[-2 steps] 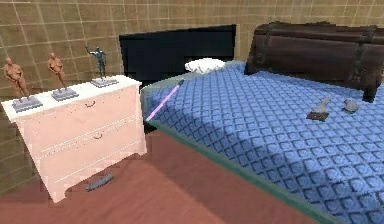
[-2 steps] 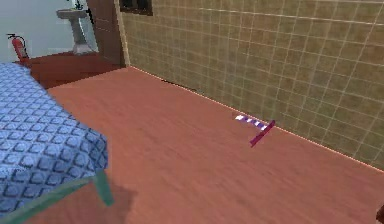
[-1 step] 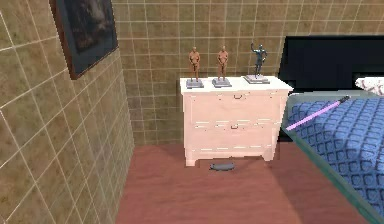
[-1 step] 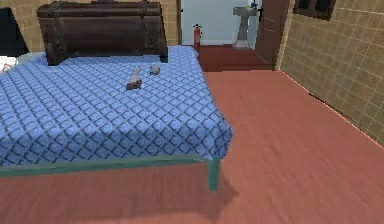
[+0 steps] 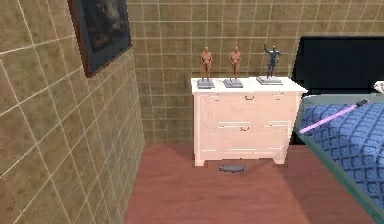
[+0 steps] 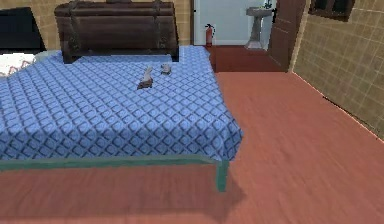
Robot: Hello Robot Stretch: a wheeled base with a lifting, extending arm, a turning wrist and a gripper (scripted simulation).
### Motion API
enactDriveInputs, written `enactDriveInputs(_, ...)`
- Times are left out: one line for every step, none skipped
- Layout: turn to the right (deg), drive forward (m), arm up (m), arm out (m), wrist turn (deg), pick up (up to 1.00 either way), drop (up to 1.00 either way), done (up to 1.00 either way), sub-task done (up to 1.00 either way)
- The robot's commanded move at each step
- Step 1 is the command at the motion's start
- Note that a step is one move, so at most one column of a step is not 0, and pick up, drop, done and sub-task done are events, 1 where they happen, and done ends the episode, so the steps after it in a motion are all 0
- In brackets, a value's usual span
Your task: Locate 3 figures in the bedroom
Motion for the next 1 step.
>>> enactDriveInputs(0.0, 0.8, 0.0, 0.0, 0.0, 0.0, 0.0, 0.0, 0.0)
